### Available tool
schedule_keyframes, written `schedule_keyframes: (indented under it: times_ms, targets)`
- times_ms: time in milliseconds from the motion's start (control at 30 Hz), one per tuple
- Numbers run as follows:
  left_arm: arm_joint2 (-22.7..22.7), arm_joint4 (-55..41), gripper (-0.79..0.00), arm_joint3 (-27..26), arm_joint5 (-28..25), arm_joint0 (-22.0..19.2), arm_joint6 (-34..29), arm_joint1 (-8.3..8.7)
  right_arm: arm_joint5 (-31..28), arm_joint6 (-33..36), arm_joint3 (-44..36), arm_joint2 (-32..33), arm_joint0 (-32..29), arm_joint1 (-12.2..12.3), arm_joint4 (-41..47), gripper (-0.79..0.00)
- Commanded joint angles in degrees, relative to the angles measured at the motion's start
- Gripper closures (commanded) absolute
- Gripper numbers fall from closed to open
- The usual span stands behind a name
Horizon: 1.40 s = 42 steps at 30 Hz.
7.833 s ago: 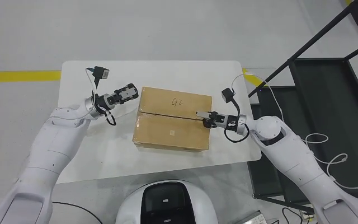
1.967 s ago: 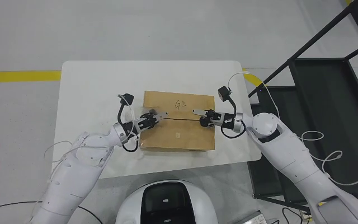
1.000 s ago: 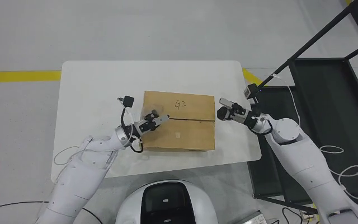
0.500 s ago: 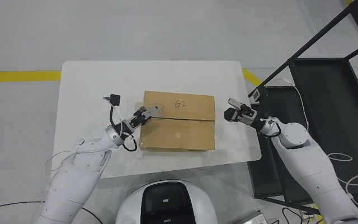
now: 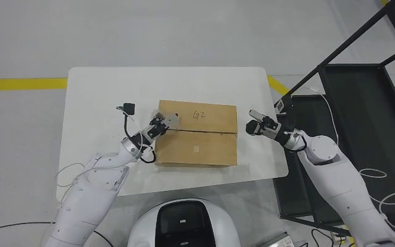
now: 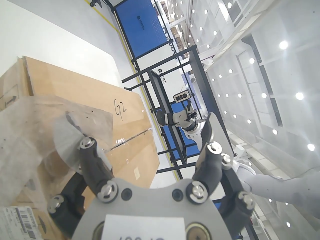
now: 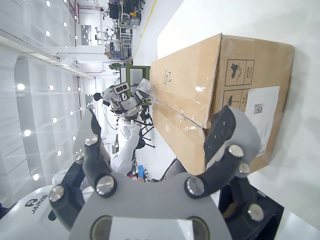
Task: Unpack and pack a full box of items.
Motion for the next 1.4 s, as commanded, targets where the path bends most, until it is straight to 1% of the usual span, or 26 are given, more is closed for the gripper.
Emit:
schedule_keyframes:
  times_ms: [0,333,533,633,967,1033,1167,1367]
  targets:
    - [0.01,0.33,0.0,0.08,0.17,0.06,0.64,-0.11,0.23,0.0,-0.13,-0.2,0.12,-0.13,-0.3,-0.785]
    - [1.23,3.72,0.0,1.97,1.96,-1.74,3.46,-0.96,1.06,0.18,0.43,-1.01,1.26,-0.81,-1.33,-0.785]
    - [2.7,6.18,0.0,2.75,4.26,-3.25,4.71,-1.66,1.15,0.66,1.09,-1.02,1.56,-1.12,-1.39,-0.785]
    - [2.88,6.21,0.0,1.87,2.87,-3.25,4.59,-1.82,1.09,0.83,1.45,-0.81,1.54,-1.24,-1.34,-0.785]
    - [0.61,5.18,0.0,-3.91,-5.31,0.61,0.77,-1.16,1.67,1.19,1.62,-1.03,1.97,-1.75,-2.03,-0.785]
    - [0.22,4.44,0.0,-4.57,-6.51,1.36,-0.8,-0.99,1.77,1.29,1.7,-1.09,2.09,-1.85,-2.18,-0.785]
    - [0.19,3.93,0.0,-4.22,-5.72,1.25,-5.31,-0.77,2.11,1.41,2.04,-1.11,2.3,-2.02,-2.42,-0.785]
    - [3.06,2.83,0.0,-0.96,-2.75,-2.41,-8.48,-1.53,2.17,1.63,2.41,-0.95,2.34,-2.26,-2.54,-0.785]
